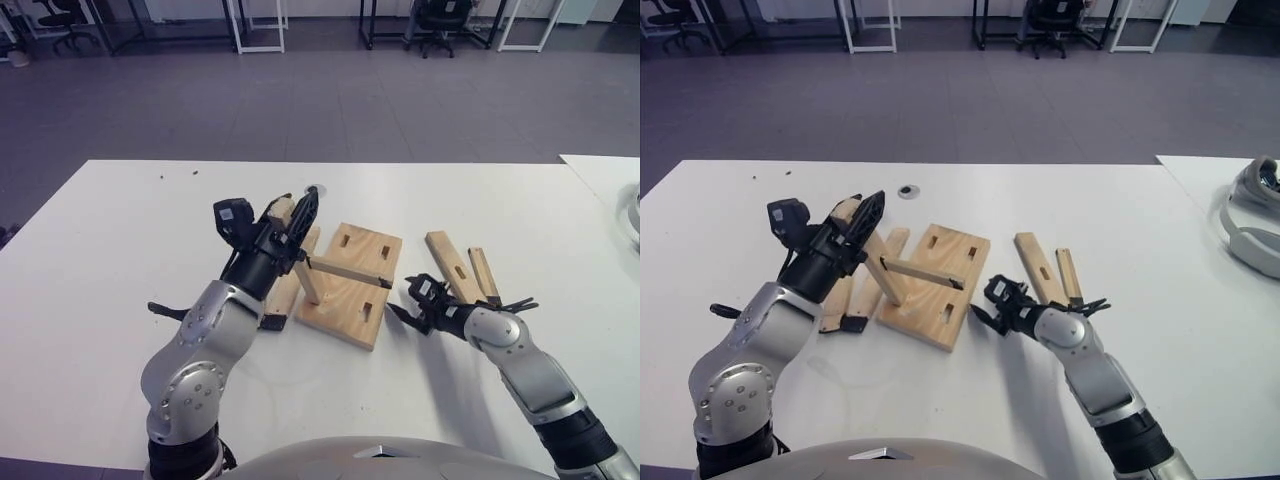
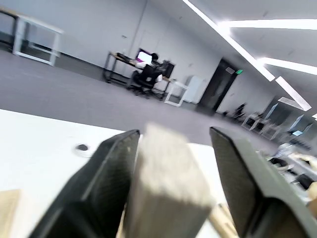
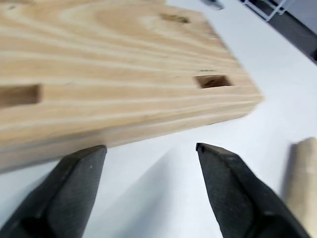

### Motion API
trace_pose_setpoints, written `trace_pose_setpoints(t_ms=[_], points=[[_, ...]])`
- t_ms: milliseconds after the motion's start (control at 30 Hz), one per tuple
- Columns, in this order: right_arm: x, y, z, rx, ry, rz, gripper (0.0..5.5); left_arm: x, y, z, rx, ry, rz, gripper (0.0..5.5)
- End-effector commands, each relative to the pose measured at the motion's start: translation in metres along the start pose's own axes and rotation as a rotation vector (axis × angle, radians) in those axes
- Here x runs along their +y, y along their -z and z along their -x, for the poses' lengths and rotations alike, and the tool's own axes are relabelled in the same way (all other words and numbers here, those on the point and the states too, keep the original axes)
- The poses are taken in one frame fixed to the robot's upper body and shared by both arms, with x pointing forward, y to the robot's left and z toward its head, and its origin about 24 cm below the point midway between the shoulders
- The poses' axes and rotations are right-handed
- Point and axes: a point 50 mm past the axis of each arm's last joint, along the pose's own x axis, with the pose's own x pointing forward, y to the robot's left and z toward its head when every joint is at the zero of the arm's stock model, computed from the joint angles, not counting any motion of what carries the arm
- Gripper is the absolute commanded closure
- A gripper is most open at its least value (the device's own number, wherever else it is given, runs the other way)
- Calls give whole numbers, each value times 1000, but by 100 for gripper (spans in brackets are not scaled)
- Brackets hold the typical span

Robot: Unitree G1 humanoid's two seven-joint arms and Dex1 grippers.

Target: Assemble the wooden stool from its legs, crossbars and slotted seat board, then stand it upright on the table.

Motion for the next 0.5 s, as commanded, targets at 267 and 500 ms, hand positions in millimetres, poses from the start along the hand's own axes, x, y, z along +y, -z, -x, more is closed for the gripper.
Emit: trace_pose_setpoints(t_ms=[267, 500], points=[[-77, -38, 7, -152, 335, -74, 212, -38, -66, -10, -168, 304, 26, 89], [-86, -25, 9, -132, 407, -115, 212, 65, -24, -22, 215, -136, -459, 89]])
